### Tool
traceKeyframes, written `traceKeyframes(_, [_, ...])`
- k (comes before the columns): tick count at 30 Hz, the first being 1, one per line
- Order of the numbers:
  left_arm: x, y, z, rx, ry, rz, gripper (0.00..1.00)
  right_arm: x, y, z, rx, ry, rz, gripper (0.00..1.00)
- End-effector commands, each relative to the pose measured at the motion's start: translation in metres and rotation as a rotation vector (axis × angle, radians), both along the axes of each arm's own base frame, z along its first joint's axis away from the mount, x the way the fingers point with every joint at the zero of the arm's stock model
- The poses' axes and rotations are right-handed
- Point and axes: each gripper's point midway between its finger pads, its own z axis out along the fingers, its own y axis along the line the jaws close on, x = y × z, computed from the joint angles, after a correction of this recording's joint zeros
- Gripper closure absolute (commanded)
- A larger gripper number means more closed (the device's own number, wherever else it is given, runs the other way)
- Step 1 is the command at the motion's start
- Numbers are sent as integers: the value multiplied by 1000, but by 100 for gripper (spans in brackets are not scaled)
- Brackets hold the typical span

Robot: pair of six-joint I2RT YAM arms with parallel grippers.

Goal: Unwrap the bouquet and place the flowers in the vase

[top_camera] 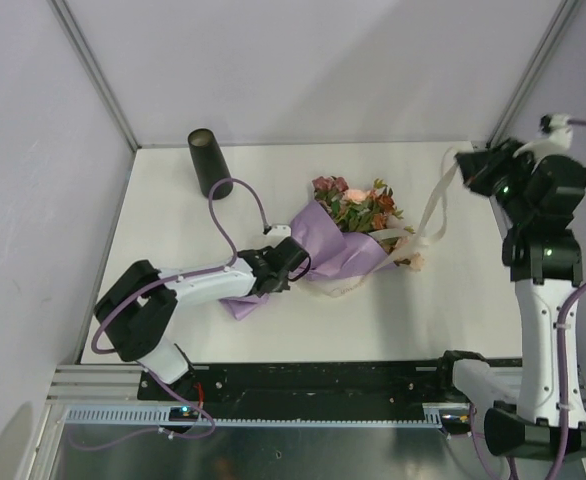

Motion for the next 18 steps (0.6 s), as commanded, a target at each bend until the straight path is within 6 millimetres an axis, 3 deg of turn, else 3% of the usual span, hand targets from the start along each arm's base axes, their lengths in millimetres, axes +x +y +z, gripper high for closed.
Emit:
traceKeyframes(1, [12, -24, 45, -128, -61, -37, 93, -41, 34, -73, 52, 216, 130, 100])
traceKeyframes(8, [9, -46, 85, -250, -86, -126, 74, -85, 31, -215, 238, 476, 16, 100])
traceKeyframes(10, [9, -50, 94, -272, -98, -144, 67, -92, 26, -245, 289, 527, -38, 100])
traceKeyframes(18, [4, -57, 132, -365, -147, -189, 27, -86, 11, -320, 378, 659, -173, 100])
